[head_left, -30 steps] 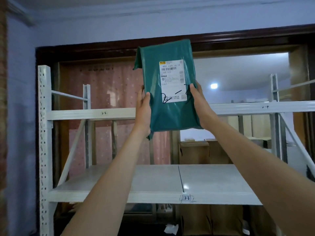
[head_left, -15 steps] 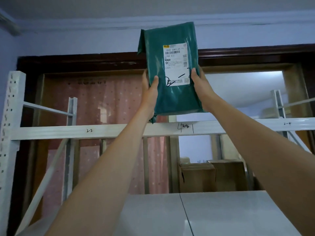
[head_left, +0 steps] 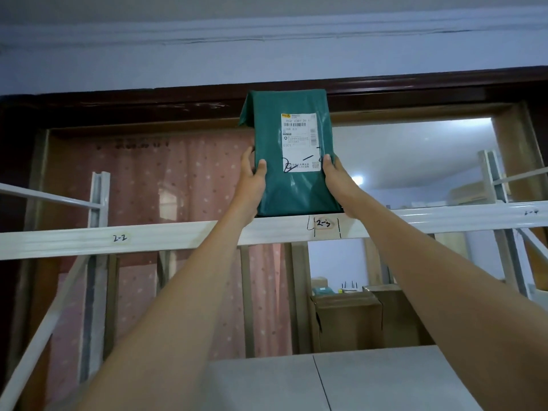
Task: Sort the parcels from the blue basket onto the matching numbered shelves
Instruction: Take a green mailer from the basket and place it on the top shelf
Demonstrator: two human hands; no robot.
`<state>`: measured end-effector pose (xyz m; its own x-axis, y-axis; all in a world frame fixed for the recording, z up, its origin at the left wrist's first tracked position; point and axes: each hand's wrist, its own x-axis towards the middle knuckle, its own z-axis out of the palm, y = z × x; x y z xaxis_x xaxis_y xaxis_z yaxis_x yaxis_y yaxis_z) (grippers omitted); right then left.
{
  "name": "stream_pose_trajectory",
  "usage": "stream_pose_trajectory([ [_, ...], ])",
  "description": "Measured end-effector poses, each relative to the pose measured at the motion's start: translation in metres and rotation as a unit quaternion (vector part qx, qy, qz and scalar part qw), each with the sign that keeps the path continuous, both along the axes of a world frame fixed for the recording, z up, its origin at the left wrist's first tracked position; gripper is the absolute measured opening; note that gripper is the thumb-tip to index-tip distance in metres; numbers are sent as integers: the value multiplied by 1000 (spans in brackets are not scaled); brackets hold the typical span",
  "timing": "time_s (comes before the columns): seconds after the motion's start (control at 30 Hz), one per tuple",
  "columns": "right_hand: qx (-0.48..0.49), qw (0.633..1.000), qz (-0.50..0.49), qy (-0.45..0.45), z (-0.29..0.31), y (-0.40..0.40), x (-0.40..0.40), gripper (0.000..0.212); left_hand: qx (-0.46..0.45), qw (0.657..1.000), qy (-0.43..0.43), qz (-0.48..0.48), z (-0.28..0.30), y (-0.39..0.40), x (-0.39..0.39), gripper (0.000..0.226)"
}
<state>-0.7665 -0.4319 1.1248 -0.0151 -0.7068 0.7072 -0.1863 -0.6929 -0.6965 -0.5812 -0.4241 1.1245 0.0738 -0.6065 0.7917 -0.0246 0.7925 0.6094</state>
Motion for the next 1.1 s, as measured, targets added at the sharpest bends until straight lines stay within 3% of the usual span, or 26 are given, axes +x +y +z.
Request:
stream_pose_trajectory([
  [0.17, 45, 996, -61, 52, -1, -10, -1, 89, 30, 997, -47, 49, -2, 0, 2, 48],
  [0.3, 46, 982, -132, 128, -6, -2, 1, 82, 76, 973, -147, 162, -5, 4, 4, 53],
  [0.57, 54, 973, -165, 153, -8, -7, -1, 82, 112, 919, -256, 277, -12, 14, 11, 60],
  [0.67, 76, 984, -86, 133, -5, -5, -3, 89, 121, 910, -267, 294, -13, 16, 11, 61],
  [0.8, 116, 992, 7, 47, 2, -4, -20, 73, 136, 910, -251, 300, -15, 17, 11, 62],
  [0.97, 141, 990, -11, 25, 5, -12, -22, 68, 133, 916, -219, 309, -17, 21, 9, 59],
  [1.1, 146, 987, -51, 33, 3, -6, -17, 67, 127, 901, -237, 340, -21, 21, 7, 63],
])
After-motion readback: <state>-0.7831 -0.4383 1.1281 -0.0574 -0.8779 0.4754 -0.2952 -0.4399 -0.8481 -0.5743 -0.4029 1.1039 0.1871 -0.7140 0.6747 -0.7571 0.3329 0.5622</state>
